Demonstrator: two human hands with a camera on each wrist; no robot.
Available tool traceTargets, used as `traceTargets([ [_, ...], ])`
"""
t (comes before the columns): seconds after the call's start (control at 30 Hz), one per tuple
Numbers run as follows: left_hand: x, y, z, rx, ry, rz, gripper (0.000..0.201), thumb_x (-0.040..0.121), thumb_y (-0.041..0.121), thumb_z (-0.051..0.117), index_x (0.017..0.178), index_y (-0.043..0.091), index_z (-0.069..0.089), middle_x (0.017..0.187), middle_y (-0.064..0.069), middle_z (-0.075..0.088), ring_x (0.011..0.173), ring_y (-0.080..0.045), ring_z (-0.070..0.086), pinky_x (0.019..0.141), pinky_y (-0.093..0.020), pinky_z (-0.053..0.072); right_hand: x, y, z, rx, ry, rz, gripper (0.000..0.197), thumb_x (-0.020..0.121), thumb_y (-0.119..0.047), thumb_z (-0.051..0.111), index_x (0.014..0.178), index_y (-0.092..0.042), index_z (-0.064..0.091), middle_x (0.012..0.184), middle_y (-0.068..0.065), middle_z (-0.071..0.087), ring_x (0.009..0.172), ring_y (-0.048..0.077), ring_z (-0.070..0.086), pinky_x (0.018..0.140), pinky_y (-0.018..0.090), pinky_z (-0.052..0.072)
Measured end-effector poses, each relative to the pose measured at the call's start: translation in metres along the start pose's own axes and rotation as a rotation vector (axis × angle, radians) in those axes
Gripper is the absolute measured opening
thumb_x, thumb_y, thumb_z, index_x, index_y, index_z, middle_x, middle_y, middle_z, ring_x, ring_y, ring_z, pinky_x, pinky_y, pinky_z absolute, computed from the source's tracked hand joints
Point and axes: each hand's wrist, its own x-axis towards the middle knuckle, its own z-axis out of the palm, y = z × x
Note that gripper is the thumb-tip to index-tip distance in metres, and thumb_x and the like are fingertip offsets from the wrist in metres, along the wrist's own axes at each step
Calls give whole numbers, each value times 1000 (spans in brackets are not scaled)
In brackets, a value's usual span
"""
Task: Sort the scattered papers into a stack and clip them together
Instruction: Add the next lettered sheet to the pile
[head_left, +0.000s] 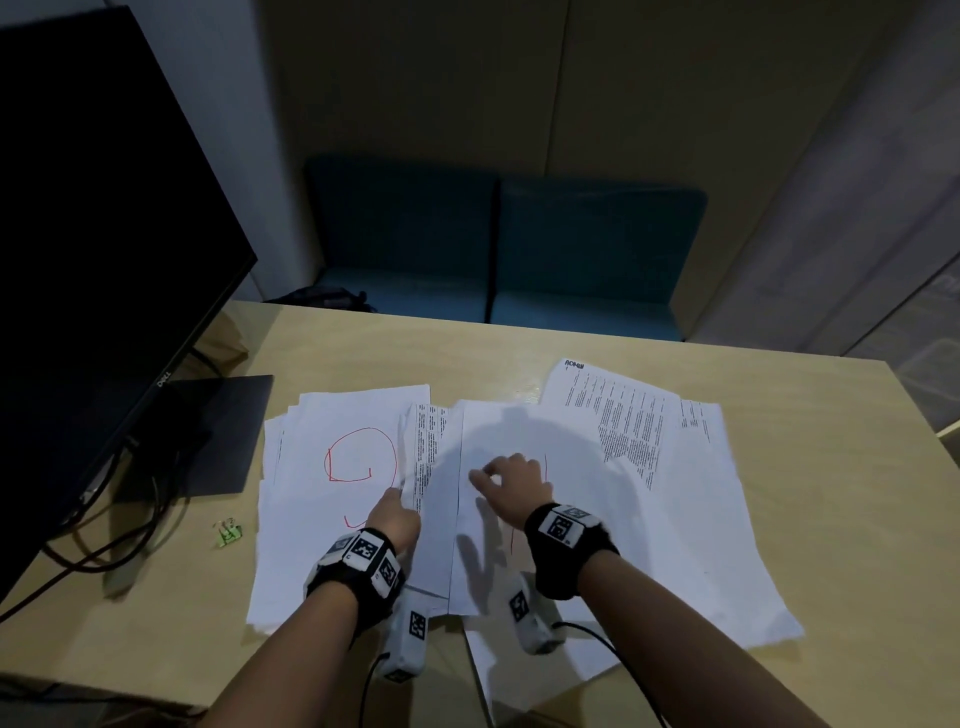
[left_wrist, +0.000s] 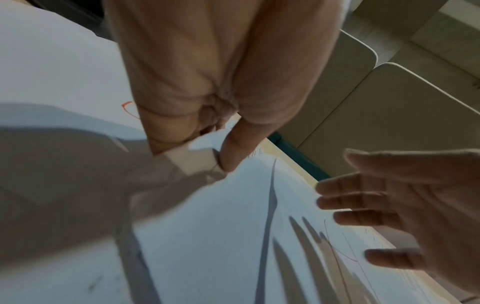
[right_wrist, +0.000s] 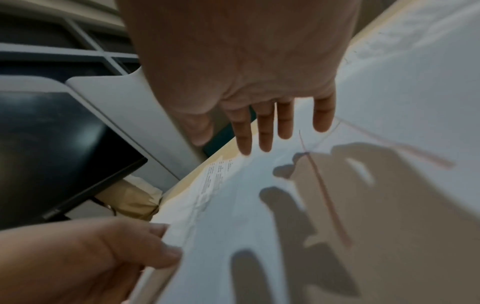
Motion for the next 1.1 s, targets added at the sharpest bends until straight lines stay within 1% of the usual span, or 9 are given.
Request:
traceTargets([
  [0.07,4,-1,1,-73,7,-10,41,88,10,46,128,-1,48,121,-26,61,112,-39,59,95,-43,48,3,12,-9,5,125,68,48,92,-46,43,131,-19,48,137,7,44,130,26,37,102,46,33],
  [0.17,25,-11,8,-177,-3,-24,64,76,34,57,126,-5,47,125,-31,58,117,-44,57,99,-49,46,7,45,-34,76,282,387,57,88,-35,52,138,-12,34,141,12,35,133,31,32,104,49,33],
  [0.3,13,-3,4,-191,-40,-31,72,75,41,62,130,-2,45,127,-23,57,119,-36,57,105,-48,44,5,84,-47,192,219,667,67,84,-26,56,137,0,26,142,20,30,131,38,31,108,43,31],
  [0.47,4,5,3,-94,-47,-32,71,89,31,60,143,-2,29,142,-19,45,130,-34,46,109,-41,38,6,83,-32,-32,99,437,54,85,-24,56,131,-2,39,136,16,36,128,35,35,103,43,38],
  [0.63,11,1,3,45,-40,-19,63,86,17,65,137,-1,35,133,-19,53,122,-34,53,102,-39,44,7,63,-14,-63,27,74,19,84,-16,49,102,-14,54,112,11,51,104,28,47,94,41,45],
  [0.73,10,-2,2,133,22,-8,49,85,2,54,133,-1,40,127,-21,56,117,-35,55,97,-37,45,13,65,-18,-64,123,20,33,94,-21,44,125,-14,51,129,10,50,121,29,44,100,41,42],
  [0.83,13,-7,-3,136,73,-7,44,83,2,51,127,-2,49,124,-22,60,114,-36,58,97,-38,47,18,79,-28,-301,172,-19,40,94,-22,45,133,-16,42,138,5,42,128,28,37,100,44,40],
  [0.93,14,-14,-11,138,113,-35,41,84,4,50,124,-3,52,122,-23,60,114,-37,58,94,-36,47,22,87,-38,-605,38,-80,64,80,-30,67,136,-19,37,140,2,37,131,29,33,105,47,33],
  [1.1,15,-22,-17,98,100,-59,41,83,8,52,123,-1,53,122,-21,61,111,-34,59,90,-33,47,32,88,-45,-700,-68,-69,89,60,-50,81,130,-15,38,134,5,48,129,31,34,107,46,29],
])
